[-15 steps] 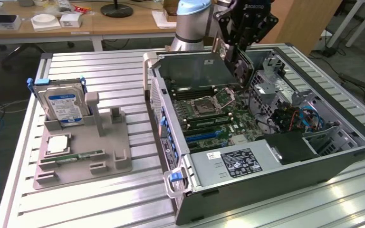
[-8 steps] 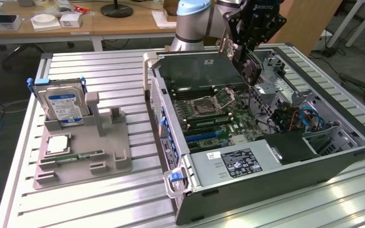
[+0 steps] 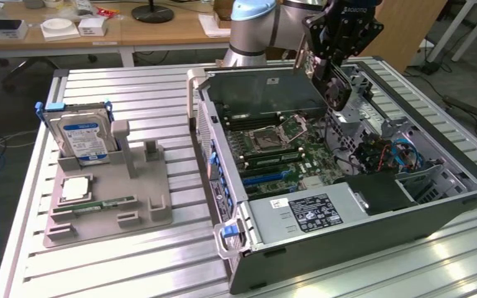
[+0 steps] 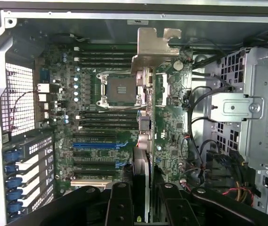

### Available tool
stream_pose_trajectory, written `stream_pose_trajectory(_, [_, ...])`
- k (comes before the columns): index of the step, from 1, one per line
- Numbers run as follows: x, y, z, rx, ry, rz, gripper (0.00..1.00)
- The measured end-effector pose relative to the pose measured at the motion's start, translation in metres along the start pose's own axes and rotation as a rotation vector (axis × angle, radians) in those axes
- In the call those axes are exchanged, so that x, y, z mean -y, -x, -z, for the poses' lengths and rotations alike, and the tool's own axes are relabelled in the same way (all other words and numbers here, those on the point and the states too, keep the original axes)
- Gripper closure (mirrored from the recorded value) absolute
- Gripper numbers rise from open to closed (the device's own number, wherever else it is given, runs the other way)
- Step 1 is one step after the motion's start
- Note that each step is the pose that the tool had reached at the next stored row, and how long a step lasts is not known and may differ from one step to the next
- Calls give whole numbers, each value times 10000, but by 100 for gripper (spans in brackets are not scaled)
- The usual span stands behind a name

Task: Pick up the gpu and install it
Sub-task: 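Pick up the gpu and move the gpu toward the slot, then insert the gpu into the slot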

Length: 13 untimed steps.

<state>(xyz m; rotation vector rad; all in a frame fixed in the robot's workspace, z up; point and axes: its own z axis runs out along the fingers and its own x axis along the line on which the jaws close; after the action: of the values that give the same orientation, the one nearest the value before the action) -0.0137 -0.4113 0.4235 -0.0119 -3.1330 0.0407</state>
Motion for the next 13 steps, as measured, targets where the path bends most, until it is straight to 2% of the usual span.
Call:
stream_pose_trajectory(7, [0,4,0,0,0,17,74])
stream_pose_trajectory(13, [0,7,0,20,-6,766,74])
